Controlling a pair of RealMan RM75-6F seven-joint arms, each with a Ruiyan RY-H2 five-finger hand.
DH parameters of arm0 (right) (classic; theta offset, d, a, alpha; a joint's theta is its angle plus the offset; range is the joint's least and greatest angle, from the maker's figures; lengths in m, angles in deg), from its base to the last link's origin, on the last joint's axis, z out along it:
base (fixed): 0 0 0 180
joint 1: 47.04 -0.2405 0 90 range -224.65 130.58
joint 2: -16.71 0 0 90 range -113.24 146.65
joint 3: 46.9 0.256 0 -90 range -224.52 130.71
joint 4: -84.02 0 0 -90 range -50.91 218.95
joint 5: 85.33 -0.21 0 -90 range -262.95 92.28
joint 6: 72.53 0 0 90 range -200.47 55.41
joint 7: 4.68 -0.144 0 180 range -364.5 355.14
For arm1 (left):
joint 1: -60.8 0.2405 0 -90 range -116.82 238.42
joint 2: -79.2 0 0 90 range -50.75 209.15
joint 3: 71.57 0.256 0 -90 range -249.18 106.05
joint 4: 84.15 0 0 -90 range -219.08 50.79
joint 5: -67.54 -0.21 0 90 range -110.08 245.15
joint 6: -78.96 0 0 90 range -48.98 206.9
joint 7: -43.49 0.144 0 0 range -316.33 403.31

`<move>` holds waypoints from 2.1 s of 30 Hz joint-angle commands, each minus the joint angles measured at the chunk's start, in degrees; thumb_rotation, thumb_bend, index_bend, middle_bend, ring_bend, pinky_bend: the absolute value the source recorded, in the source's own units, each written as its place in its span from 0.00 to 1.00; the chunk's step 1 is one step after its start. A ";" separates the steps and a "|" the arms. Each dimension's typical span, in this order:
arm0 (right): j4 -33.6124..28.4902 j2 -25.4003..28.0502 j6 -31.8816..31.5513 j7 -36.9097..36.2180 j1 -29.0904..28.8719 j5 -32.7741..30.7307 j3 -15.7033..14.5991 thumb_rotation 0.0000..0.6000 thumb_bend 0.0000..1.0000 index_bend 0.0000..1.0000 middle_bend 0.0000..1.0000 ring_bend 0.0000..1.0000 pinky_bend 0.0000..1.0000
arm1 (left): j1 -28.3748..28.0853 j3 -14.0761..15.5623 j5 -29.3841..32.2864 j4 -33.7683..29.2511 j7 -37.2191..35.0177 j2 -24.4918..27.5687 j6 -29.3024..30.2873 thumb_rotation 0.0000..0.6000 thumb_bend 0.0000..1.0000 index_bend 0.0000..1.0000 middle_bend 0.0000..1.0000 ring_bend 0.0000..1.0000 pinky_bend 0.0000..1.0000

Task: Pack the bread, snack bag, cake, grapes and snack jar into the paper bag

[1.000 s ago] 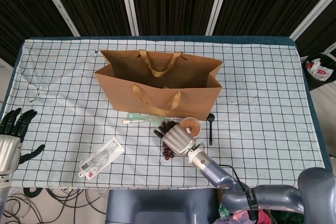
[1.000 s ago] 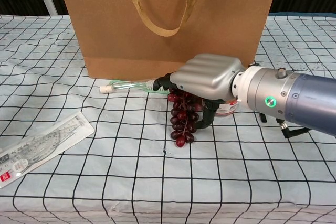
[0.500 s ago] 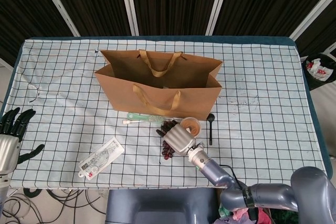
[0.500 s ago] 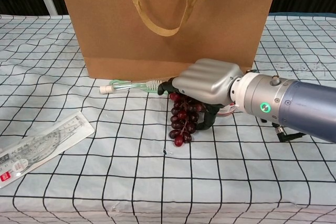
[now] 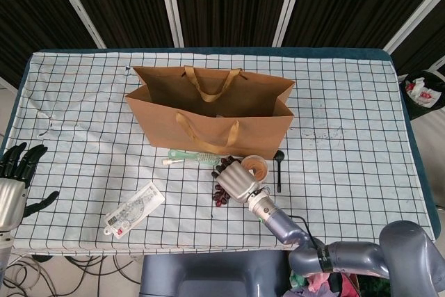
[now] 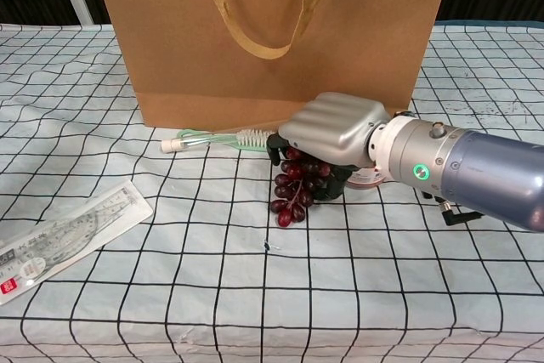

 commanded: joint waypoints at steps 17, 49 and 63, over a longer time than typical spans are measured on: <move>4.27 -0.72 -2.53 0.88 0.00 3.74 -0.98 1.00 0.46 0.46 0.48 0.55 0.43 | -0.08 0.43 -0.44 -0.18 0.34 0.06 -0.41 1.00 0.07 0.11 0.12 0.01 0.08; -17.36 15.47 -24.05 10.45 7.68 27.83 -3.57 1.00 0.47 0.47 0.48 0.54 0.42 | -0.06 0.72 -0.60 -0.31 1.06 -0.09 -0.71 1.00 0.07 0.11 0.12 0.01 0.08; -25.32 28.09 -33.66 -0.72 12.20 32.46 4.59 1.00 0.45 0.48 0.47 0.53 0.43 | 0.14 0.81 -0.85 -0.45 2.19 -0.47 -0.32 1.00 0.07 0.11 0.12 0.01 0.08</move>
